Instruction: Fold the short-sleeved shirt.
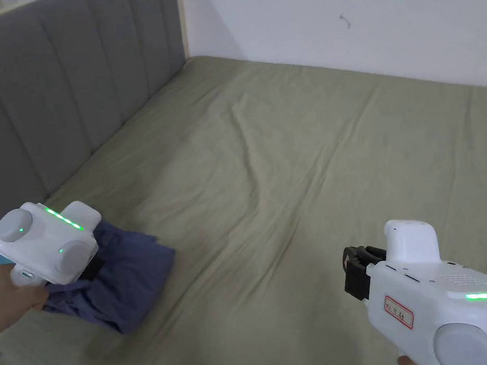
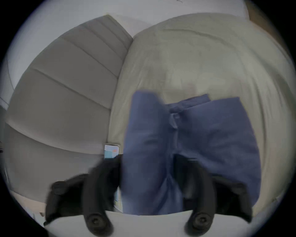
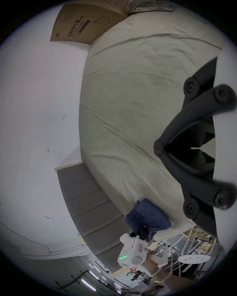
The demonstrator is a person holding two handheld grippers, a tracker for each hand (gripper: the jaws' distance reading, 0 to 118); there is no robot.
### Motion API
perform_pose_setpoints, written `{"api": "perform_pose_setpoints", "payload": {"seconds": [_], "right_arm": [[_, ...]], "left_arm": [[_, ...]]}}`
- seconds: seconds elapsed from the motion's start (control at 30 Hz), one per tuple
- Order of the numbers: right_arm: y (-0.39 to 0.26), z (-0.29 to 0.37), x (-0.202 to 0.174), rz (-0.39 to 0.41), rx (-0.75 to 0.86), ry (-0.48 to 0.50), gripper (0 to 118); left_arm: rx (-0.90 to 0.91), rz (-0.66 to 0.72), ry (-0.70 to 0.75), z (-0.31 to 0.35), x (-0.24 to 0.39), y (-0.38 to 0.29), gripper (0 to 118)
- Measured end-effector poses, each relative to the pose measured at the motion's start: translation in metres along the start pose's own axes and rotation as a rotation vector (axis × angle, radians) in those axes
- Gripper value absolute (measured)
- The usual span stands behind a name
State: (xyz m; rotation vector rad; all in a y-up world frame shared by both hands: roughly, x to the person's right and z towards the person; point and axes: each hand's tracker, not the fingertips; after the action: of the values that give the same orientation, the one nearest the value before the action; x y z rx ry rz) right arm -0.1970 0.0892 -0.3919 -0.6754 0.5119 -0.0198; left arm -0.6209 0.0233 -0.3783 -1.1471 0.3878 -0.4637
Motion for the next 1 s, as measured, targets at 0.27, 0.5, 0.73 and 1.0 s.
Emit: {"api": "perform_pose_setpoints", "payload": {"seconds": [0.27, 0.5, 0.73, 1.0], "right_arm": [[-0.001, 0.011, 0.013, -0.015, 0.0, -0.017, 1], [-0.009, 0.026, 0.027, -0.026, 0.02, -0.024, 1], [-0.012, 0.068, 0.054, -0.048, 0.081, -0.066, 1], [-0.007, 0.122, 0.094, -0.047, 0.203, -0.182, 1]], "left_arm": [[0.053, 0.314, -0.152, 0.042, -0.026, -0.001, 83], [0.165, 0.459, -0.338, 0.109, 0.023, -0.009, 0], [0.328, 0.496, -0.341, 0.177, 0.102, -0.001, 0], [0.641, 0.475, -0.295, 0.28, 0.151, 0.019, 0]]}}
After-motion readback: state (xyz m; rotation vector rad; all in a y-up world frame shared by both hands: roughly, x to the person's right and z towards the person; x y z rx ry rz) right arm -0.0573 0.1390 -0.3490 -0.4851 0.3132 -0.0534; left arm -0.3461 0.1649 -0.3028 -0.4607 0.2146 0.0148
